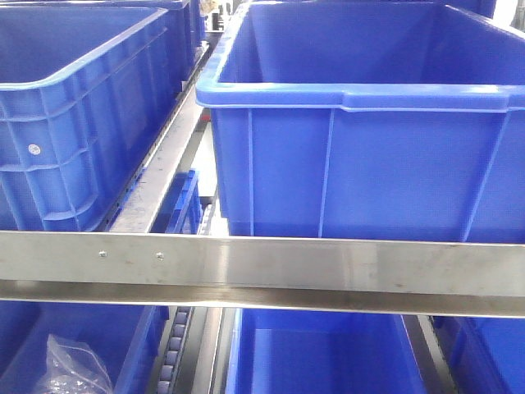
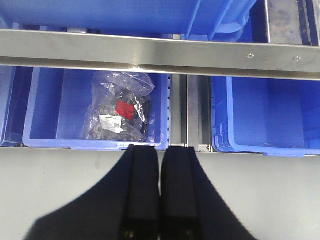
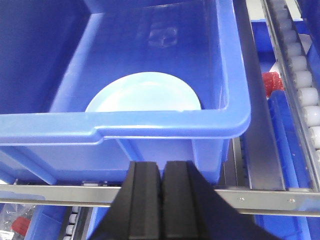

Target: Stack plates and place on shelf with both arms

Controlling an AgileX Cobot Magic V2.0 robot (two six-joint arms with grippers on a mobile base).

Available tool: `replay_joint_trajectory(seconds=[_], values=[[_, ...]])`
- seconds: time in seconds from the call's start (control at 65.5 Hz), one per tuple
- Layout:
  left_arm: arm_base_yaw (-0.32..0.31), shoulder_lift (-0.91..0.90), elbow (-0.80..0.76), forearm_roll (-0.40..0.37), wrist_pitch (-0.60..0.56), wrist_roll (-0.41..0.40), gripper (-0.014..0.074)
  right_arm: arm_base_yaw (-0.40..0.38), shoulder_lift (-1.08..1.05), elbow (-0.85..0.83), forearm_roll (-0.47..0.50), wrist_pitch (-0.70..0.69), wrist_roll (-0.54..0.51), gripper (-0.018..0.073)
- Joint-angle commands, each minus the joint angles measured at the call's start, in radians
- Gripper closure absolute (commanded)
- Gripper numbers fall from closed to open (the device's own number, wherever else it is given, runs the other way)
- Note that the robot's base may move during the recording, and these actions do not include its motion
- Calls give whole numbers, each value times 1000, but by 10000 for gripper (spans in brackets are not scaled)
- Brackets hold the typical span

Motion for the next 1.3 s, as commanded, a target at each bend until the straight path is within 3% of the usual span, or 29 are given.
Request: replay_joint_trajectory(seconds=[0.0,0.29,0.473,0.626,0.763,1.282], values=[[-8,-4,-26,-2,-57,1,514,-2,-3,-27,0,-89,-5,511],[-8,-4,-26,-2,-59,1,514,-37,-292,7,0,-57,-5,511],[-8,-4,-26,-2,-59,1,514,-129,-514,174,0,-74,-5,511],[-8,-4,-26,-2,-59,1,514,-142,-651,311,0,-128,-5,511],[-8,-4,-26,-2,-57,1,514,-142,-648,402,0,-254,2,511],[-8,-4,-26,-2,-57,1,514,-142,-648,398,0,-228,4,511]])
